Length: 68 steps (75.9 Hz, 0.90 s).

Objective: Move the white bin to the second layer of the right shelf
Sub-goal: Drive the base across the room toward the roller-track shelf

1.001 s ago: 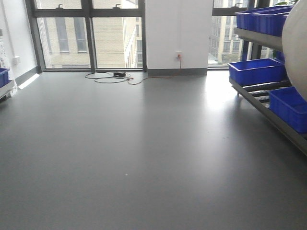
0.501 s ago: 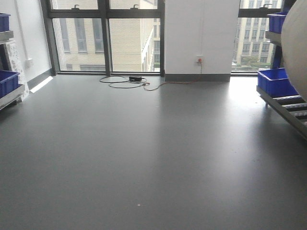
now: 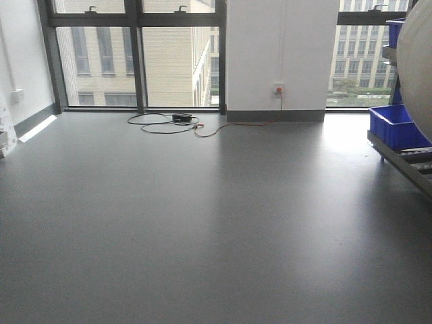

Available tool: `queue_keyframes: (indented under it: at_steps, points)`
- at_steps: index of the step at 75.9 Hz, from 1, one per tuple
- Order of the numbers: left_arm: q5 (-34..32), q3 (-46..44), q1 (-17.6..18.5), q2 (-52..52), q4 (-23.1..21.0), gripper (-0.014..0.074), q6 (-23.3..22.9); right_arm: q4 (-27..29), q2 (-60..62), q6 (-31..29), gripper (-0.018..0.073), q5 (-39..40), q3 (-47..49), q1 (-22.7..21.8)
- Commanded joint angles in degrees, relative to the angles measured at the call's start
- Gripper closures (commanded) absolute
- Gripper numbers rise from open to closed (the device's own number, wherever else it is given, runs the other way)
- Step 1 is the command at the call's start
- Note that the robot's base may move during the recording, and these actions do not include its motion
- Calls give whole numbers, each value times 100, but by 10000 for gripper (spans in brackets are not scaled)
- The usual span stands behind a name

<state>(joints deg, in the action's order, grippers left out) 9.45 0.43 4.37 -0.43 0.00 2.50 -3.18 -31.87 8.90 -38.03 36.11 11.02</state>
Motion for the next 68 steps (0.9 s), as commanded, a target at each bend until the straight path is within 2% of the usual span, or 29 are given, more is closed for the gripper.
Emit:
queue_keyframes:
  at_steps: [1, 68]
  points:
    - [-501, 211, 15, -80, 0, 512, -30, -36, -10, 13, 504, 520, 178, -43]
    - [-501, 211, 15, -80, 0, 512, -30, -36, -10, 13, 504, 534, 178, -43]
